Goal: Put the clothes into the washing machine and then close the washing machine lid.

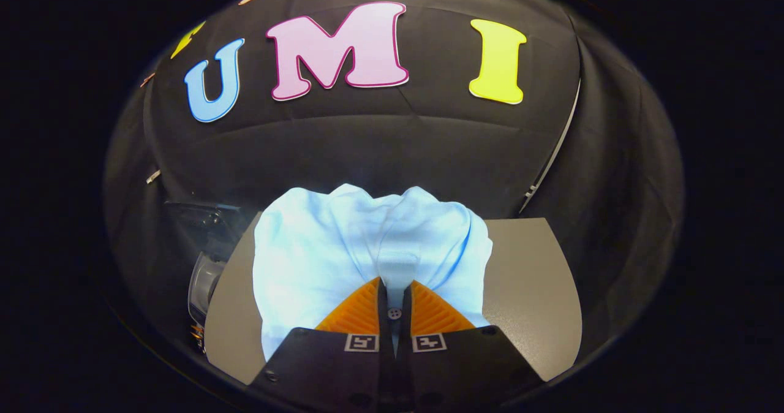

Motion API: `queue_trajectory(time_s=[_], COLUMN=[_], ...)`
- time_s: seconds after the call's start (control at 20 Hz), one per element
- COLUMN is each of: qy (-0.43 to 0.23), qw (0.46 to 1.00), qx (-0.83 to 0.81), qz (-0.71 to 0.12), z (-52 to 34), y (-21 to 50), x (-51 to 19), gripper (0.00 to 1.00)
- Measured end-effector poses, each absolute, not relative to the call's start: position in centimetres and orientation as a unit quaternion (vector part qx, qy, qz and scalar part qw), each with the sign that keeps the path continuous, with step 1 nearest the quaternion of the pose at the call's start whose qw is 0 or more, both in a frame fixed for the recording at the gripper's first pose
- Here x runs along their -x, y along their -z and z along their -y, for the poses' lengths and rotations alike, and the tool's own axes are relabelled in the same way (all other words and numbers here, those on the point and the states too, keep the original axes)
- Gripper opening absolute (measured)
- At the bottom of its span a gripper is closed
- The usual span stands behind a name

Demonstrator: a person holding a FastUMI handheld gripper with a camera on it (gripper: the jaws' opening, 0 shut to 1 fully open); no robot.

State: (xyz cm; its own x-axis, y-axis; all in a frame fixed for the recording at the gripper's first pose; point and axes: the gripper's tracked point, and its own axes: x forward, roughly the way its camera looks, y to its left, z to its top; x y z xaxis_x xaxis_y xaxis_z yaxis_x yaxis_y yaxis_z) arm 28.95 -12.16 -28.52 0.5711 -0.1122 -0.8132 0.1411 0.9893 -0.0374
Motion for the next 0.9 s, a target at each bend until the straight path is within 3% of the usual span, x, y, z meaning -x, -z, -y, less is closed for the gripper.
queue_trajectory(time_s=[0.3,0.9], qy=[0.065,0.007], qw=[0.900,0.954], qx=[-0.034,-0.022], qz=[-0.429,-0.300], z=[11.2,2.7], y=[26.0,11.5], x=[-28.5,-28.5], gripper=[0.05,0.05])
